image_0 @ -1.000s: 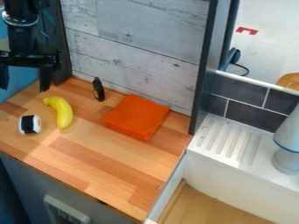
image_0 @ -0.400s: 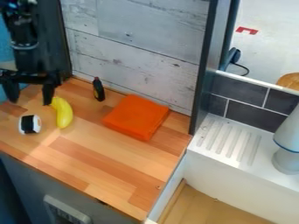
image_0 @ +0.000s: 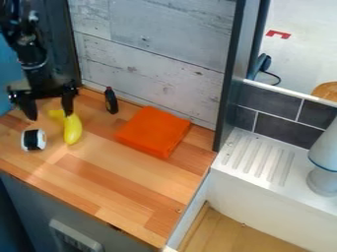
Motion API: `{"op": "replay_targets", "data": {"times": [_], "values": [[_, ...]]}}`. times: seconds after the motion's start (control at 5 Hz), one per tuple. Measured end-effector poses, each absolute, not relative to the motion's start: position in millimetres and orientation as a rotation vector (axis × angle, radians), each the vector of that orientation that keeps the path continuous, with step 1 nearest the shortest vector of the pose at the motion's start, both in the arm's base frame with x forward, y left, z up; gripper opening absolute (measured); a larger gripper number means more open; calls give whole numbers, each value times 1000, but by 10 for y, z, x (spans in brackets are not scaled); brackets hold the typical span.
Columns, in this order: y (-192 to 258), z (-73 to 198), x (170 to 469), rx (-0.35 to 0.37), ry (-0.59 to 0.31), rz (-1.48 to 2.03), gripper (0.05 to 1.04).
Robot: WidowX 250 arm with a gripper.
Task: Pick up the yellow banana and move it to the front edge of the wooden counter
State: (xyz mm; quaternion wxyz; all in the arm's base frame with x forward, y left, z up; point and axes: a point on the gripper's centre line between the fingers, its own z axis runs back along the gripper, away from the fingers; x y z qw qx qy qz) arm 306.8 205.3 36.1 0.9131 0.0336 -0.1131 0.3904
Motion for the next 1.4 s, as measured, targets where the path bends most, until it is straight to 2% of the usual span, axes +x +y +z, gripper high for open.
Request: {"op": "replay_targets", "data": {"times": [0.2, 0.4, 1.0, 1.2, 1.4], "values": [[2090, 353, 3124, 52, -299, 900, 1000], [2100, 342, 3128, 54, -302, 941, 1000], [2027, 99, 3352, 51, -247, 975, 1000], [2023, 48, 3421, 57, -230, 983, 953], [2025, -25, 3450, 63, -195, 996, 821]]}}
